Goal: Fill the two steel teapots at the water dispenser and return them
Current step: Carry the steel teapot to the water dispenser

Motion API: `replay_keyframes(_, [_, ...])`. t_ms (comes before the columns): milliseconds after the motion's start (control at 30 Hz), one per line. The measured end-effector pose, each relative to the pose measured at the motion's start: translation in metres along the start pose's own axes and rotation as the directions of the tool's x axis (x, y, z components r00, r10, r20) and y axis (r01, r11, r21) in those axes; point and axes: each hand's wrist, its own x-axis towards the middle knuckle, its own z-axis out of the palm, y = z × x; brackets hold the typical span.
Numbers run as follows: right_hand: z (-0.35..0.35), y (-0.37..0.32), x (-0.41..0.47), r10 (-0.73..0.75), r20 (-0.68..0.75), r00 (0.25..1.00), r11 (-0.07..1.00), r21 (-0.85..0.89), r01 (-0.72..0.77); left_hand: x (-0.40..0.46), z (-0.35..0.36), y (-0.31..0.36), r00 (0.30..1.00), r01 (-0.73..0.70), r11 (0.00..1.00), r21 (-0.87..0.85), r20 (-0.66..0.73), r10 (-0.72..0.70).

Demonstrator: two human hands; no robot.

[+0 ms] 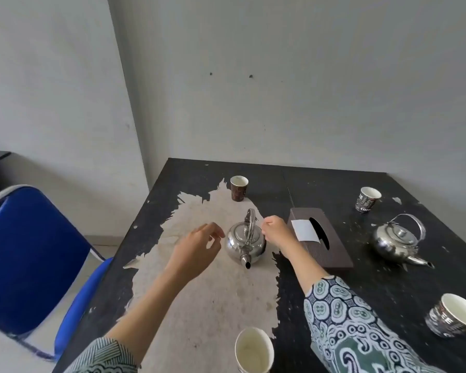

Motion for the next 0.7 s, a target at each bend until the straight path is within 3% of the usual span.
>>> replay_keyframes(67, [0.009, 0.001, 0.011, 0.032, -0.02, 0.999, 0.998, 0.046, -0.031, 0.006, 0.006, -0.012, 1.0, 0.019, 1.0, -0.02, -0.011, -0.019])
replay_keyframes(133, [0.02, 0.002, 0.023, 0.108, 0.021, 0.994, 0.974, 0.2, -0.11, 0.01, 0.014, -0.026, 0.999, 0.035, 0.999, -0.04, 0.012, -0.034])
replay_keyframes(200, [0.029, 0.001, 0.033, 0.201, 0.067, 0.977, 0.888, 0.408, -0.211, 0.013, 0.02, -0.038, 0.999, 0.035, 0.997, -0.064, 0.032, -0.033])
replay_keyframes(267, [0.032, -0.003, 0.04, 0.251, 0.095, 0.963, 0.829, 0.492, -0.265, 0.014, 0.021, -0.046, 0.998, 0.032, 0.996, -0.088, 0.05, -0.028])
replay_keyframes(467, [0.032, -0.007, 0.027, 0.205, 0.187, 0.961, 0.881, 0.391, -0.264, 0.008, 0.007, -0.053, 0.994, 0.061, 0.989, -0.137, 0.1, -0.048])
replay_keyframes(600, [0.022, -0.017, -0.004, 0.047, 0.267, 0.962, 0.963, 0.243, -0.114, 0.005, -0.013, -0.04, 0.989, 0.088, 0.987, -0.135, 0.13, -0.07])
replay_keyframes(700, [0.005, -0.039, -0.033, -0.056, 0.356, 0.933, 0.964, 0.262, -0.042, -0.005, -0.03, -0.021, 0.991, 0.087, 0.983, -0.161, 0.111, -0.07])
